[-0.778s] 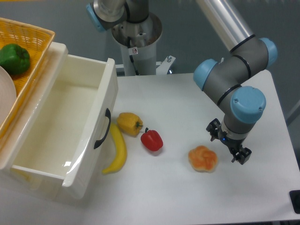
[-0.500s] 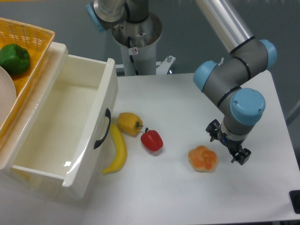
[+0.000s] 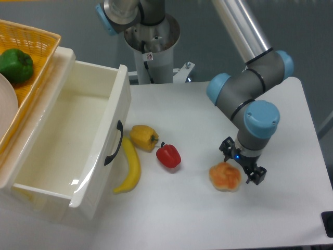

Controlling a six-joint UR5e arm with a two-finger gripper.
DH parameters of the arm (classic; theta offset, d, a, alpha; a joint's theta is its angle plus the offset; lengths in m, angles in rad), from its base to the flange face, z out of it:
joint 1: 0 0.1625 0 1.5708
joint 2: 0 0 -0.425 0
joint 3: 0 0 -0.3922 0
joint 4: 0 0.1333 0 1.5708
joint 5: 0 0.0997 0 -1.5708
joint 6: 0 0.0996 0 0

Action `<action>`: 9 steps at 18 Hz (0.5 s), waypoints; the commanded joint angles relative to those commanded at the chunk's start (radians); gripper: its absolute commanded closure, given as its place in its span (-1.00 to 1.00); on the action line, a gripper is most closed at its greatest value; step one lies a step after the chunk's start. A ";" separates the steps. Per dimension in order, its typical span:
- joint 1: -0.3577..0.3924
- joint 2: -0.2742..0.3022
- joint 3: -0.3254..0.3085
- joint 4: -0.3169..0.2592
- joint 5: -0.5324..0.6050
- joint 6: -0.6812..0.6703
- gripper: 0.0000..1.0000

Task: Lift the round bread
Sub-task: 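Lower the open gripper over the orange round bread roll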

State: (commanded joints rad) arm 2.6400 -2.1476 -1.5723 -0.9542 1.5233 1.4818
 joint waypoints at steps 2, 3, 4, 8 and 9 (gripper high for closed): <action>0.000 -0.003 -0.005 0.005 0.002 -0.008 -1.00; -0.003 -0.008 -0.006 0.012 0.002 -0.032 -1.00; -0.003 -0.011 -0.005 0.026 0.002 -0.052 -1.00; -0.005 -0.014 -0.008 0.034 0.005 -0.057 -1.00; -0.006 -0.017 -0.009 0.034 0.014 -0.058 -0.99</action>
State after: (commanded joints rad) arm 2.6339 -2.1644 -1.5815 -0.9204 1.5370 1.4235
